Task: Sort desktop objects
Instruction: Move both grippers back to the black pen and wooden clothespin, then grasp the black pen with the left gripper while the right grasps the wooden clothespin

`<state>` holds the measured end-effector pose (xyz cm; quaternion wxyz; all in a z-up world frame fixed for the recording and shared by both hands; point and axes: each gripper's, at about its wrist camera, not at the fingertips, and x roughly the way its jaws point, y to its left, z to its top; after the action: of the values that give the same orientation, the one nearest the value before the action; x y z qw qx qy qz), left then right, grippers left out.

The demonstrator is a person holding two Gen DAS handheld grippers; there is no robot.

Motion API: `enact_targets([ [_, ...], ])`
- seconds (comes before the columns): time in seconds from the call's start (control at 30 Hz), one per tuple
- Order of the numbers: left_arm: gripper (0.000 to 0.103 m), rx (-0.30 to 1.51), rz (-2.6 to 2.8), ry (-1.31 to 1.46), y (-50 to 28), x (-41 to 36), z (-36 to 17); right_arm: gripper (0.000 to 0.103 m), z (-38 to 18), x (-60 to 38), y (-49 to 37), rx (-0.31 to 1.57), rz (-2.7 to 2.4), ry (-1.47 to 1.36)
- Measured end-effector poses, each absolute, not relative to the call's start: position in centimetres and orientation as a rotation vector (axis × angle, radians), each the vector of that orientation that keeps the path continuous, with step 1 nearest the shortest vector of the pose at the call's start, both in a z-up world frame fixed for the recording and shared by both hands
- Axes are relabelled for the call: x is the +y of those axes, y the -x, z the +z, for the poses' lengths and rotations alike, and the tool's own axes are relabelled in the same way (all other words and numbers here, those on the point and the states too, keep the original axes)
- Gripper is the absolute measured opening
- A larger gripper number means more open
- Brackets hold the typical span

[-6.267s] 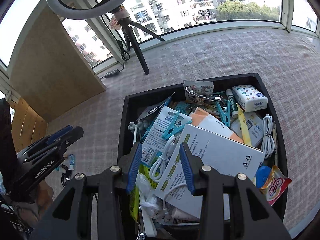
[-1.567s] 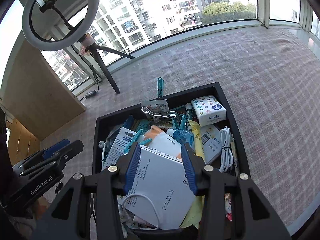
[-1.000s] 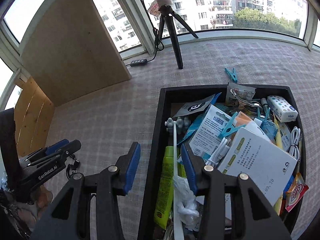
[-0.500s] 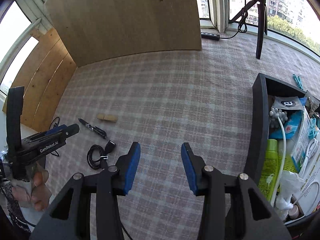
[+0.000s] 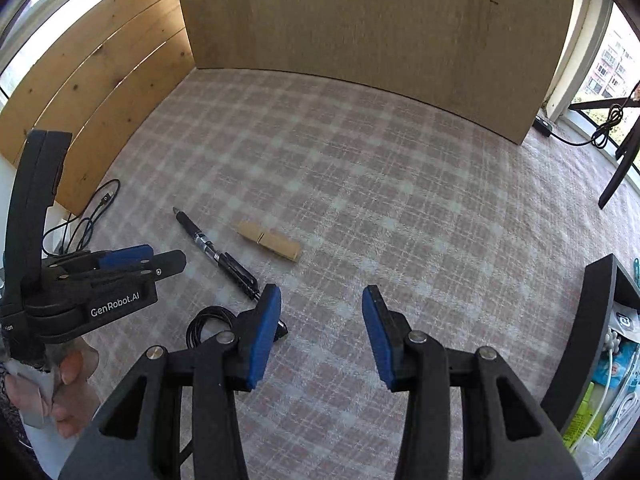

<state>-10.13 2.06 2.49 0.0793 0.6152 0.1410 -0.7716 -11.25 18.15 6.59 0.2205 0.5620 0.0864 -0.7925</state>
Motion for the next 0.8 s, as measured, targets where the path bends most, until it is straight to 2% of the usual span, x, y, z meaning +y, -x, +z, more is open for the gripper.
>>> enact_targets([
  [0.27,0.041,0.474,-2.273,-1.860,12.3,2.9,1.2,0.042,3.8,15.4,13.5,0.364,-2.074,-1.557],
  [0.5,0.041,0.528,-2.271,-1.876,13.6,3.3,0.8,0.042,2.8,14.2,14.5,0.384,-2.020,-1.533],
  [0.63,0.041,0.504,-2.267,-1.874,13.9,3.9,0.4,0.042,2.2,13.8,14.8,0.407,-2.003,-1.536],
  [0.8,0.036,0.434,-2.270,-1.853,14.3,4.5,0.1,0.037,1.8,13.6,15.0,0.401,-2.001,-1.522],
])
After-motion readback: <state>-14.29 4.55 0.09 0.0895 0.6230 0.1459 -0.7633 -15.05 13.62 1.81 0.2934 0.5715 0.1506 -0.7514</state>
